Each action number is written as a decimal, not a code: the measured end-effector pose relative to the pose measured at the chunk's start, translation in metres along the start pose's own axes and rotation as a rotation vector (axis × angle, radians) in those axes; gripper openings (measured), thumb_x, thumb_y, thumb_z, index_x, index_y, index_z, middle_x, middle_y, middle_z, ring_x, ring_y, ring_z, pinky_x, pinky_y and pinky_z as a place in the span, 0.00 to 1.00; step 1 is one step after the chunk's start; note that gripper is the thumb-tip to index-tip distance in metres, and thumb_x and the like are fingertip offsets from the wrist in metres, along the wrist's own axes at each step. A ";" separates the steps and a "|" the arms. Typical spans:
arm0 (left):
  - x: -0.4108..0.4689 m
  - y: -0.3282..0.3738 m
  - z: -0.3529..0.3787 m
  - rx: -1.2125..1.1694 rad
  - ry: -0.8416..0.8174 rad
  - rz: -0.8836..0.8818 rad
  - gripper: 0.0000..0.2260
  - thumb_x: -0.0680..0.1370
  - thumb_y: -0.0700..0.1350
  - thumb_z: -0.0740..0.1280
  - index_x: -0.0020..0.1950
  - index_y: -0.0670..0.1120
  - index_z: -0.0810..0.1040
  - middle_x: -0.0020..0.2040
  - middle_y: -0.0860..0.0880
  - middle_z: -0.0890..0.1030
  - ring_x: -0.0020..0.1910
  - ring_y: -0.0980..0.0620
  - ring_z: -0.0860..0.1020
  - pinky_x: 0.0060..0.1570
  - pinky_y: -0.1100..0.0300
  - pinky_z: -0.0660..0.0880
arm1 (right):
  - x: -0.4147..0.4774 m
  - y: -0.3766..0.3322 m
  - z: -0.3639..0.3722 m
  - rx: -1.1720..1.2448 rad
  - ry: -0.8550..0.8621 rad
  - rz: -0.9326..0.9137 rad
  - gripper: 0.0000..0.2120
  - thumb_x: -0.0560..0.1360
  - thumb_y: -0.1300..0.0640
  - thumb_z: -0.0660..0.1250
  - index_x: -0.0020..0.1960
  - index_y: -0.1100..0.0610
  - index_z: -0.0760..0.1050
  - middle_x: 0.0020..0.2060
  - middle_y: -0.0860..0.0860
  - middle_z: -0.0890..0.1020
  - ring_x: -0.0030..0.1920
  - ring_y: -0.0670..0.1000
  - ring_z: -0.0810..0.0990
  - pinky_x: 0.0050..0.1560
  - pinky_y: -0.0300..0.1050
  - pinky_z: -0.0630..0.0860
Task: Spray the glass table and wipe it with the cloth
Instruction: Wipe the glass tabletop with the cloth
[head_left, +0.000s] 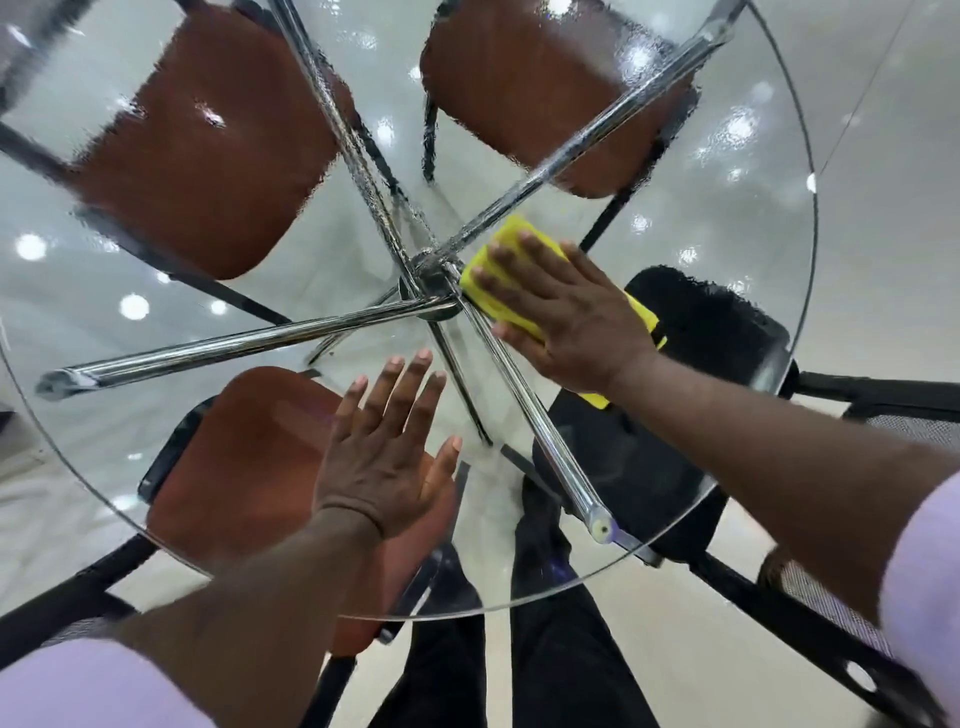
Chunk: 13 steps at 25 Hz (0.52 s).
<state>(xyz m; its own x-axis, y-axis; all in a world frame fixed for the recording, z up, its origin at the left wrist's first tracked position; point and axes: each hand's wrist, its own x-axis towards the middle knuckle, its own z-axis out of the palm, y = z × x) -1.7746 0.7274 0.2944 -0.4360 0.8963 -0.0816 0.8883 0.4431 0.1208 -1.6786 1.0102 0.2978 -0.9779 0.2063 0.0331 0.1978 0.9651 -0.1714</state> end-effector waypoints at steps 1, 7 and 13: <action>0.001 0.000 0.000 0.000 0.001 -0.003 0.34 0.81 0.62 0.56 0.84 0.48 0.58 0.86 0.49 0.55 0.84 0.47 0.55 0.81 0.42 0.53 | 0.003 0.009 -0.004 -0.007 -0.023 -0.082 0.28 0.88 0.37 0.54 0.86 0.42 0.59 0.87 0.46 0.59 0.87 0.52 0.54 0.86 0.58 0.55; 0.001 0.000 -0.002 -0.009 0.004 -0.011 0.34 0.81 0.63 0.56 0.84 0.49 0.60 0.85 0.49 0.57 0.83 0.46 0.58 0.81 0.42 0.55 | -0.056 -0.072 0.013 0.046 0.163 0.550 0.29 0.87 0.41 0.59 0.86 0.46 0.60 0.87 0.50 0.59 0.87 0.57 0.55 0.85 0.63 0.54; 0.002 -0.001 0.005 -0.021 0.032 -0.025 0.33 0.81 0.63 0.57 0.83 0.50 0.61 0.85 0.50 0.58 0.83 0.45 0.59 0.80 0.44 0.52 | -0.116 0.010 -0.003 -0.003 0.077 0.482 0.29 0.87 0.39 0.55 0.86 0.44 0.57 0.87 0.50 0.60 0.87 0.55 0.56 0.85 0.64 0.55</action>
<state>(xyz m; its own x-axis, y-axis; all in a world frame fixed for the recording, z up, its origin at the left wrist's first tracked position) -1.7753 0.7284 0.2890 -0.4624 0.8850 -0.0533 0.8741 0.4652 0.1398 -1.5624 0.9966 0.2957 -0.7671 0.6410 0.0236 0.6272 0.7573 -0.1820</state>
